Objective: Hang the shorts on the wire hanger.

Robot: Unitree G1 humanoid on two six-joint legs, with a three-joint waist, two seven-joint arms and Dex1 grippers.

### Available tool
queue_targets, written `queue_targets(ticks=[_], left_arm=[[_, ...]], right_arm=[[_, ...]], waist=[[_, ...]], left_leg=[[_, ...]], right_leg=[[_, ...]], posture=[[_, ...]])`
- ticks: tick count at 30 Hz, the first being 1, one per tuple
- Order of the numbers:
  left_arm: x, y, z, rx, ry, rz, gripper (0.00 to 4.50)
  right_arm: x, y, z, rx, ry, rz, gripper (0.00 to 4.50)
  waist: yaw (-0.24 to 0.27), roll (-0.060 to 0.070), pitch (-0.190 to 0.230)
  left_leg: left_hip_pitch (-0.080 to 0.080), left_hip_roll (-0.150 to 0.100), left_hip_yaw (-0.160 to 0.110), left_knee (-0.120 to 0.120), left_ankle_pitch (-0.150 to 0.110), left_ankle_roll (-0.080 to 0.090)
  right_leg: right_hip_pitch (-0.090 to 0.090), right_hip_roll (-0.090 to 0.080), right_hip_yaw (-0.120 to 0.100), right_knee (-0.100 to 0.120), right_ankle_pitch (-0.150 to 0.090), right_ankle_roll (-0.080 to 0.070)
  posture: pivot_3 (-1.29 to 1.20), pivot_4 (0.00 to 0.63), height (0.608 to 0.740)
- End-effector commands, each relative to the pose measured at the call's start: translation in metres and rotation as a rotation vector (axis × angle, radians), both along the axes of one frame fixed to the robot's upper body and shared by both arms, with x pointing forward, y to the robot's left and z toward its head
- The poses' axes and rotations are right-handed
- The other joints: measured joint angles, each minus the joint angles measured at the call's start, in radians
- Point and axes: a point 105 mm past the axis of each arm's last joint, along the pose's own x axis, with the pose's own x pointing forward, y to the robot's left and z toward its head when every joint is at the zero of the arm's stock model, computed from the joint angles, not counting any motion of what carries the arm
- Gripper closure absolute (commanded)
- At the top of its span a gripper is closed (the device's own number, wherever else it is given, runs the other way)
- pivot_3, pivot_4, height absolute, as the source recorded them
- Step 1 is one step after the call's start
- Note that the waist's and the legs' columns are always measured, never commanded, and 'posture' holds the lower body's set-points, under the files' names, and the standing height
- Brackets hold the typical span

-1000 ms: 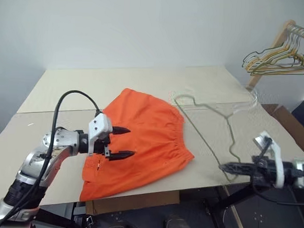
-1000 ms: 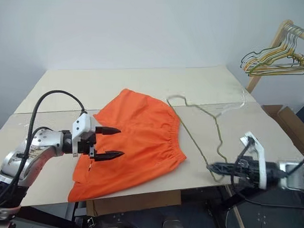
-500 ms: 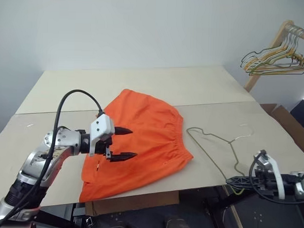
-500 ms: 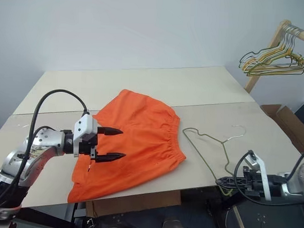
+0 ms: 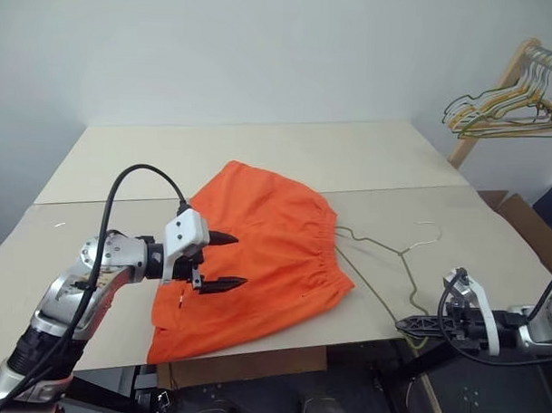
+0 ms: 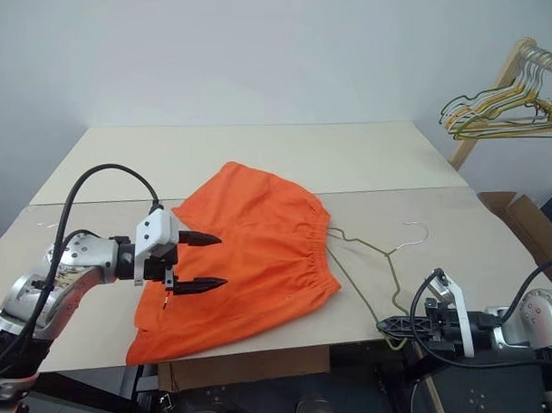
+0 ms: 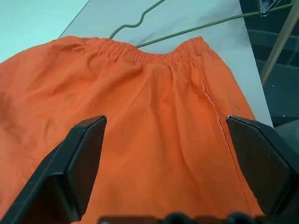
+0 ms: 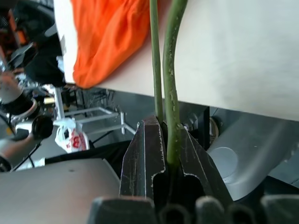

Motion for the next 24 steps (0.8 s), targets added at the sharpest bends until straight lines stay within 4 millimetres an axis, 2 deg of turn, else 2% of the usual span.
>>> queue_targets(ticks=[1,7,12,17,20,24], left_arm=[[0.000,-0.004,0.008,0.004,-0.034,-0.023,0.05],[0.001,-0.002,0.007,0.036,-0.042,-0.017,0.05],[0.001,0.000,0.004,0.048,-0.045,-0.001,0.05],[0.002,-0.001,0.002,0.063,-0.058,0.004,0.05],[0.003,-0.001,0.001,0.066,-0.062,0.012,0.05],[0.003,-0.001,0.001,0.062,-0.064,0.019,0.05]], right_arm=[[-0.005,0.010,0.018,0.084,-0.063,0.084,4.50],[-0.021,0.020,0.012,0.094,-0.003,0.202,4.50],[0.006,0.014,-0.002,0.038,-0.016,0.120,4.50],[0.034,0.009,-0.005,0.001,-0.075,0.088,4.50],[0.038,0.011,-0.006,0.013,-0.069,0.106,4.50],[0.021,0.026,0.000,0.087,-0.057,0.260,4.50]], waist=[[0.000,0.000,0.000],[0.002,0.000,0.000],[0.000,0.000,0.000],[0.004,0.000,0.000],[0.010,0.000,0.000],[0.022,0.000,0.000]], left_leg=[[0.000,0.000,0.000,0.000,0.000,0.000],[0.000,0.000,0.000,0.000,0.000,0.000],[0.001,0.000,0.000,0.000,0.000,0.000],[0.000,-0.001,0.000,0.000,0.000,0.000],[0.000,-0.001,0.000,0.000,0.000,0.000],[0.000,-0.001,-0.001,0.000,0.000,0.000]], right_leg=[[0.000,0.000,0.000,0.000,0.000,0.000],[0.000,0.000,0.000,0.000,0.000,0.000],[0.000,0.000,0.000,0.000,0.000,0.000],[0.000,-0.001,0.000,0.000,0.000,0.000],[0.000,-0.001,0.000,0.000,0.000,0.000],[0.000,-0.001,0.000,0.000,0.000,0.000]], posture=[[-0.14,0.000,0.740],[-0.12,0.000,0.740],[-0.11,0.000,0.740],[-0.10,0.000,0.740],[-0.09,0.000,0.740],[-0.08,0.000,0.740]])
